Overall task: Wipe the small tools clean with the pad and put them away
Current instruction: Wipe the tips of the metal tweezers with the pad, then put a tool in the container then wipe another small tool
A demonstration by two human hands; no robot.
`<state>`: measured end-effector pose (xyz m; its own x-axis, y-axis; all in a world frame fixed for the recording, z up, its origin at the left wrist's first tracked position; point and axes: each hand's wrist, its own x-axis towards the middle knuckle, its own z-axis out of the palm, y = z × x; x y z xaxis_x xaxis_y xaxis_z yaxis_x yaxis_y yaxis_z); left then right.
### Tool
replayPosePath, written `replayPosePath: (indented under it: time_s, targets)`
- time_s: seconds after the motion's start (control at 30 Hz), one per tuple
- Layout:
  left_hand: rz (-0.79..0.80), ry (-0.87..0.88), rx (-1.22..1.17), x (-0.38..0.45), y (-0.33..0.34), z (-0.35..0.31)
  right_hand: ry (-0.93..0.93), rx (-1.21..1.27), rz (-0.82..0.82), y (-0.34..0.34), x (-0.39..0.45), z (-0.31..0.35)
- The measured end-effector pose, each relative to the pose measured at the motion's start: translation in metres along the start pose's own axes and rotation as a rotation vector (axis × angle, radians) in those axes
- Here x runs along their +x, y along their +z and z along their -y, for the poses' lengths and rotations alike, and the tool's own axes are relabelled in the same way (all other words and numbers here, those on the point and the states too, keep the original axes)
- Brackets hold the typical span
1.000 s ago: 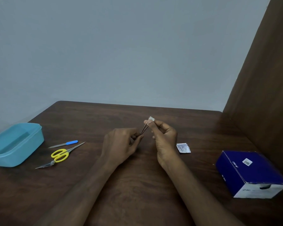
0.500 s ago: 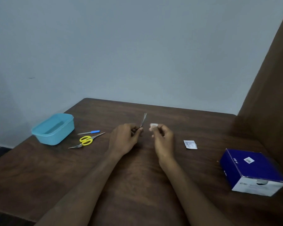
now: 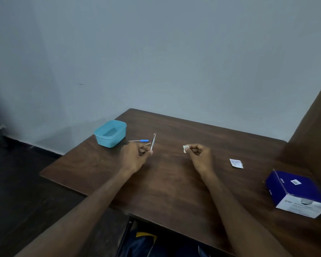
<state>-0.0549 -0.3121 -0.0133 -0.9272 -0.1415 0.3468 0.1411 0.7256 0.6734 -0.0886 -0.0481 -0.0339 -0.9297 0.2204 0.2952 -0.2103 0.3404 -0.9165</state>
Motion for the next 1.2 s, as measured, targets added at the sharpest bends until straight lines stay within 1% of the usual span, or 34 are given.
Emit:
replayPosePath:
  time_s: [0.1, 0.17, 0.27, 0.4, 0.5, 0.6, 0.73, 1.0, 1.2]
  targets:
    - [-0.008, -0.025, 0.040, 0.002, -0.031, 0.010, -0.032, -0.003, -0.050, 0.032, -0.016, 0.019]
    - [-0.011, -0.015, 0.096, 0.007, -0.054, 0.015, -0.083, -0.054, 0.004, 0.059, -0.026, 0.033]
    - [-0.060, -0.048, 0.223, 0.017, -0.092, 0.022, -0.080, -0.016, 0.094, 0.104, -0.034, 0.054]
    - [-0.124, -0.198, 0.377, 0.036, -0.130, 0.028, -0.029, 0.096, 0.083, 0.140, -0.044, 0.062]
    - [-0.102, -0.344, 0.427, 0.060, -0.147, 0.036, -0.002, 0.086, 0.016, 0.143, -0.044, 0.049]
    - [-0.060, -0.424, 0.504, 0.078, -0.148, 0.045, 0.061, 0.147, 0.020, 0.141, -0.039, 0.043]
    - [-0.013, -0.393, 0.619, 0.096, -0.136, 0.047, 0.064, 0.204, 0.040, 0.141, -0.039, 0.045]
    - [0.146, -0.386, 0.710, 0.110, -0.120, 0.045, 0.069, 0.294, 0.088, 0.142, -0.035, 0.040]
    - [0.191, -0.397, 0.744, 0.115, -0.110, 0.050, 0.077, 0.306, 0.110, 0.143, -0.035, 0.044]
